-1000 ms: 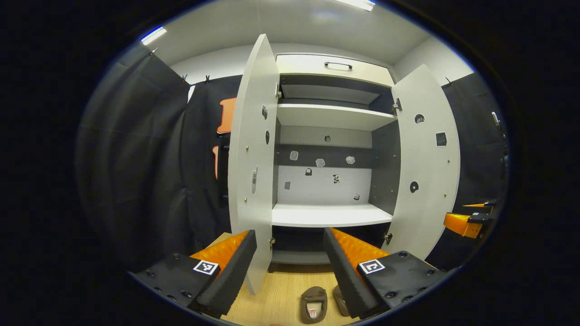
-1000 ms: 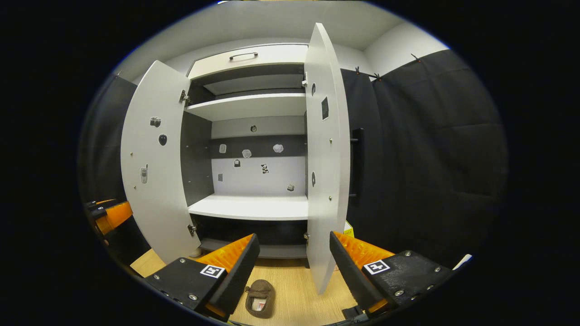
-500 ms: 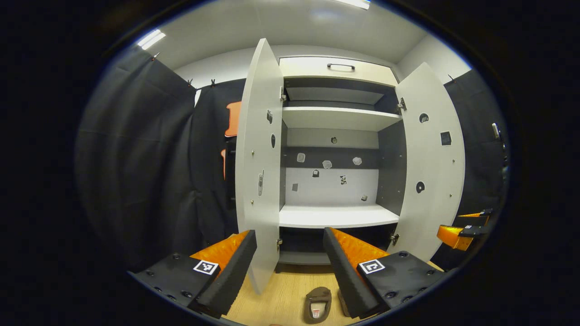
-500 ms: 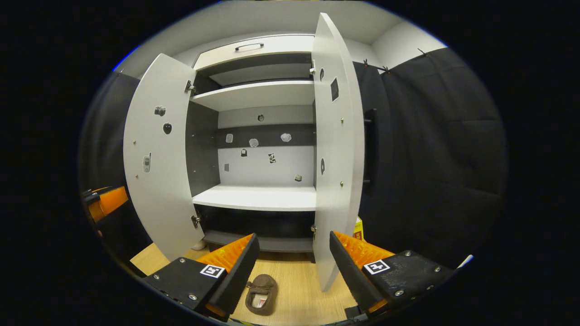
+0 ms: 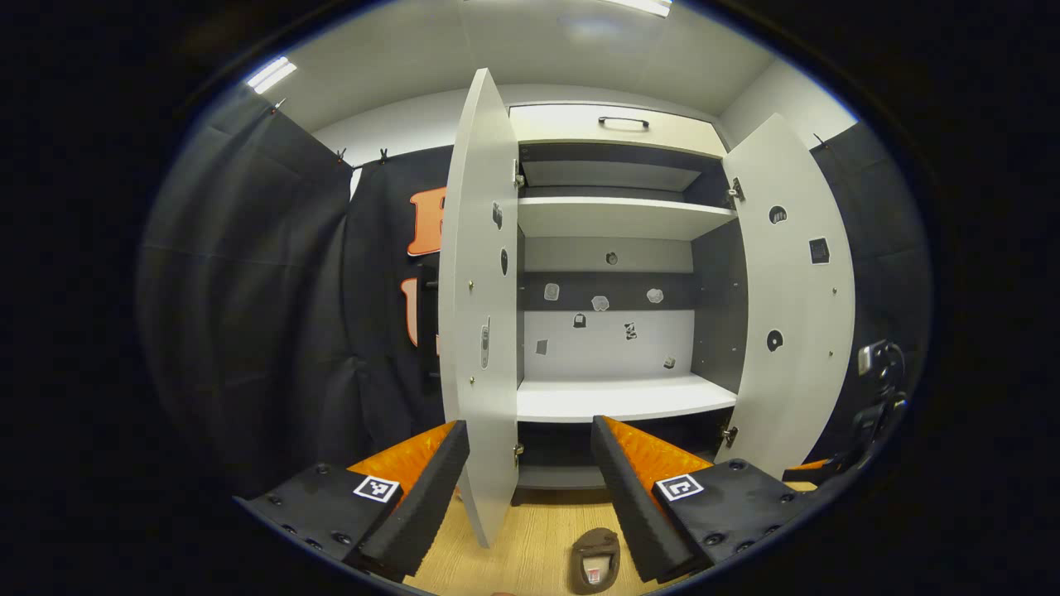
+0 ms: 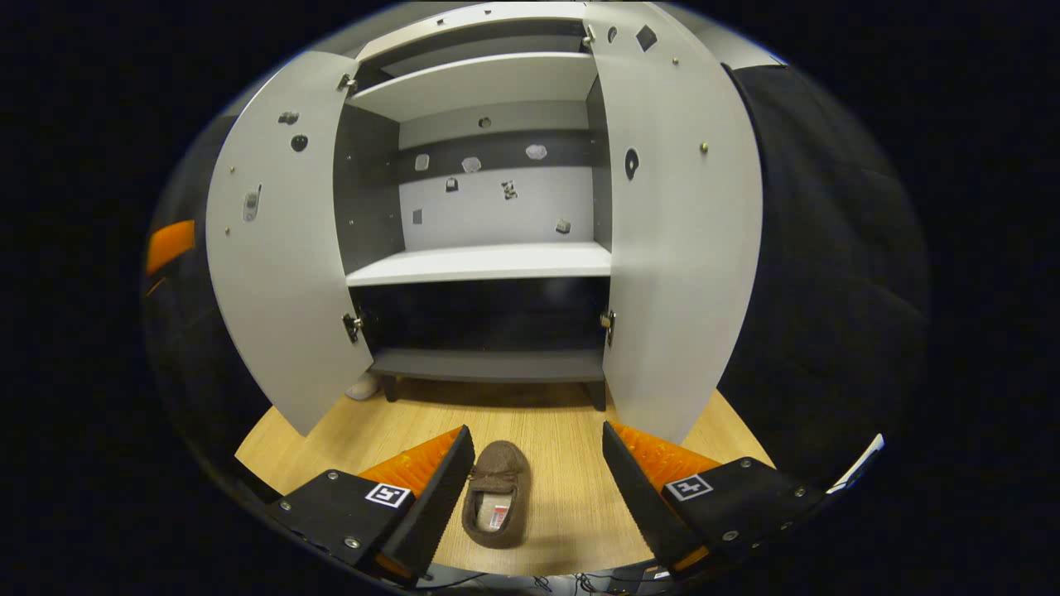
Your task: Grab one shoe with the right hand and put it into the shoe cabinet, grab the other shoe with the left hand and put it into the shoe cabinet; then close the right door with the right hand and the left door with the left hand.
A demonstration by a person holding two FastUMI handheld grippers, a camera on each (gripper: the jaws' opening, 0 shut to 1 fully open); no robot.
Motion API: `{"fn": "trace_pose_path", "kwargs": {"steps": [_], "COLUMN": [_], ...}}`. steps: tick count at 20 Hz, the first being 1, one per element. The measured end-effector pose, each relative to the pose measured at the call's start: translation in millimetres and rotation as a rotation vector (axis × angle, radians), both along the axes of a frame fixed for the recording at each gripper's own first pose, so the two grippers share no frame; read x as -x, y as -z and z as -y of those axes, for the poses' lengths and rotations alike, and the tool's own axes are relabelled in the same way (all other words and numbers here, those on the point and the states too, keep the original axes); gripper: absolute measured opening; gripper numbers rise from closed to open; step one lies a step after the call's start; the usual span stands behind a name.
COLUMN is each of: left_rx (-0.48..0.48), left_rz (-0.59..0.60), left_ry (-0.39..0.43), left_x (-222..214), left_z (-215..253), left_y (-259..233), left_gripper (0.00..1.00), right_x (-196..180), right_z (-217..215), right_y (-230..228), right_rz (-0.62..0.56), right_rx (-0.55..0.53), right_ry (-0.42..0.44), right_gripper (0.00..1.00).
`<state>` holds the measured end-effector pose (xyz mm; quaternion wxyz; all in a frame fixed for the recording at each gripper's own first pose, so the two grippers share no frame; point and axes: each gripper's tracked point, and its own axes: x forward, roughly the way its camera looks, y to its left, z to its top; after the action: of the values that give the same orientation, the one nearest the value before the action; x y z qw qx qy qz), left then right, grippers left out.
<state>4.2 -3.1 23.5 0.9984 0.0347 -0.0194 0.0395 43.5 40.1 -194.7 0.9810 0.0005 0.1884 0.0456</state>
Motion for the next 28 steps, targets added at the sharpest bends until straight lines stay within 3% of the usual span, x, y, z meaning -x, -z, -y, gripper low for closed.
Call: {"fn": "trace_pose_path", "kwargs": {"steps": [7, 12, 16, 20, 23, 25, 28], "left_rx": [-0.001, -0.016, -0.028, -0.036, -0.029, -0.027, -0.038], "left_rz": [-0.012, -0.026, -0.04, -0.051, -0.063, -0.06, -0.048], "left_ry": [0.018, 0.014, 0.011, 0.012, 0.022, 0.028, 0.02], "left_x": [-4.4, -6.1, -7.5, -10.7, -13.4, -14.0, -14.9], "left_z": [-15.4, -25.0, -33.2, -39.1, -38.4, -37.9, -40.2], "left_y": [-1.1, 4.1, 8.3, 12.2, 16.2, 15.9, 14.4], "left_gripper": [0.94, 0.94, 0.96, 0.96, 0.96, 0.95, 0.94], "right_x": [-19.1, -32.5, -34.9, -41.1, -43.0, -43.8, -45.5], "right_z": [-8.9, -7.7, -8.1, -17.7, -23.9, -25.3, -28.6], "right_y": [126.5, 186.0, 217.8, 231.0, 229.5, 223.5, 193.2], "right_rz": [-0.231, -0.334, -0.416, -0.445, -0.455, -0.456, -0.424], "right_rx": [0.034, 0.074, 0.06, -0.004, -0.021, -0.042, -0.071], "right_ry": [0.015, 0.041, 0.066, 0.077, 0.088, 0.107, 0.128], "right_gripper": [0.96, 0.95, 0.89, 0.63, 0.23, 0.07, 0.02]}}
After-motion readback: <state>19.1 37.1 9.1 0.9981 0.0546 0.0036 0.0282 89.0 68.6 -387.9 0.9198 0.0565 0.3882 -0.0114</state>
